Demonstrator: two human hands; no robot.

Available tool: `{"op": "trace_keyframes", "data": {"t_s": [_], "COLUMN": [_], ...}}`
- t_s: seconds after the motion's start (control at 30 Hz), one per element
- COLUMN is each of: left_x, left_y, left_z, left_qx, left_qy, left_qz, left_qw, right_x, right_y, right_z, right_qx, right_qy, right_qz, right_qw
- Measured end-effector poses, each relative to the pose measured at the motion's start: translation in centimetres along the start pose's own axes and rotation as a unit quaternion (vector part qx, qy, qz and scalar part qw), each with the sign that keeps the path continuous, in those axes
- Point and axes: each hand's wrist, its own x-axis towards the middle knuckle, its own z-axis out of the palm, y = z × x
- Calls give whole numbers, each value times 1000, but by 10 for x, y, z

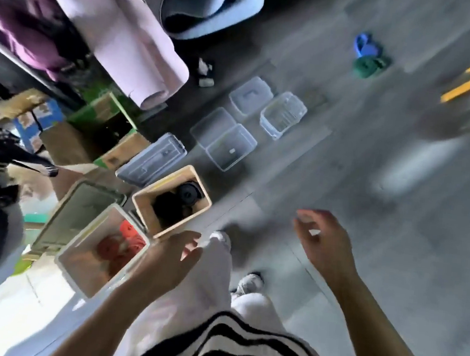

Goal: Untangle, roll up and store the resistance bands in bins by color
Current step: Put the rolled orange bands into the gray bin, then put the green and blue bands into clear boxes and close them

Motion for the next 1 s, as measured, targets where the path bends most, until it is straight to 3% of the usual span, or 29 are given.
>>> {"op": "trace_keyframes", "data": {"t_s": [0.13,0.23,0.57,0.7,0.87,1.0], "left_x": [67,151,418,476,495,525], "left_y": [48,109,439,508,548,568], "left_z": [-7,-33,-120,-81,-19,-5], "left_qx": [-10,-16,-16,-40,-24,-47], "left_qy": [-24,-35,40,49,-29,6], "left_qz": [-12,3,166,104,9,-95], "left_qw": [1000,999,985,993,999,994], "right_x": [112,164,268,382,553,682], "right_y": [-13,-10,97,130,124,107], "right_z": [-56,-96,-233,-302,-406,-468], "right_qx": [32,54,71,39,-27,-36], "right_qy": [34,45,22,-37,-49,-53], "right_qz": [-32,-1,181,137,24,-23], "right_qw": [998,998,981,989,998,998]}}
